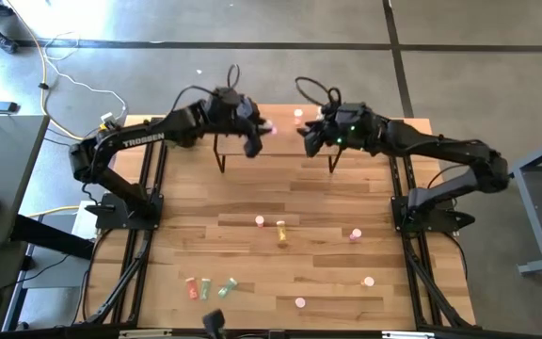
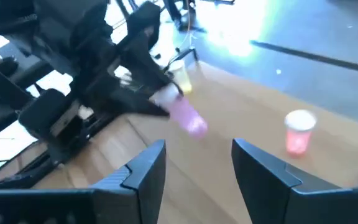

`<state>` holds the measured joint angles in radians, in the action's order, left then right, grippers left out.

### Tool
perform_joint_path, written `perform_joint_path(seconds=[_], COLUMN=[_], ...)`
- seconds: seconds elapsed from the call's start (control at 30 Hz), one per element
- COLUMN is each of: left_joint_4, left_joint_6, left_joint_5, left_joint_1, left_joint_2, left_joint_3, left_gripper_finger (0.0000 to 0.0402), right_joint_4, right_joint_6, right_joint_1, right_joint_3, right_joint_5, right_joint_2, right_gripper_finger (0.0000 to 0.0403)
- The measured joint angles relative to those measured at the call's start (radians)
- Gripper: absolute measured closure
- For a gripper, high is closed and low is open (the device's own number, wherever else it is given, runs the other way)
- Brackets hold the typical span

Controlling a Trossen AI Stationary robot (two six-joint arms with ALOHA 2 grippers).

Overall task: Pick and place medicine bottles onto shelf by color
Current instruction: Put the center pink pill bottle on the shelf

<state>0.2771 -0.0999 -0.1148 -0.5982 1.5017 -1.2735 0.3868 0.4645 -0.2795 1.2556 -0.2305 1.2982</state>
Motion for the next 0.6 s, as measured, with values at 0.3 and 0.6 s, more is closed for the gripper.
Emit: perform_joint_path(seconds=[0.3,0.6], left_joint_4=[0.058,0.163], left_joint_6=[-0.103,-0.147], left_joint_5=[0.011,0.011], left_joint_1=[-0.136,-0.2], left_joint_2=[0.0,0.0], left_joint_3=[-0.111,-0.185], left_gripper_finger=[0.0298,0.0298], right_joint_4=[0.02,0.063], right_joint_6=[-0.044,-0.055], right_joint_1=[-0.095,-0.141], right_joint_3=[0.0,0.0], right_joint_5=[0.044,0.048], right_joint_2=[-0.012,-0.01], right_gripper_finger=[0.0228,0.0228])
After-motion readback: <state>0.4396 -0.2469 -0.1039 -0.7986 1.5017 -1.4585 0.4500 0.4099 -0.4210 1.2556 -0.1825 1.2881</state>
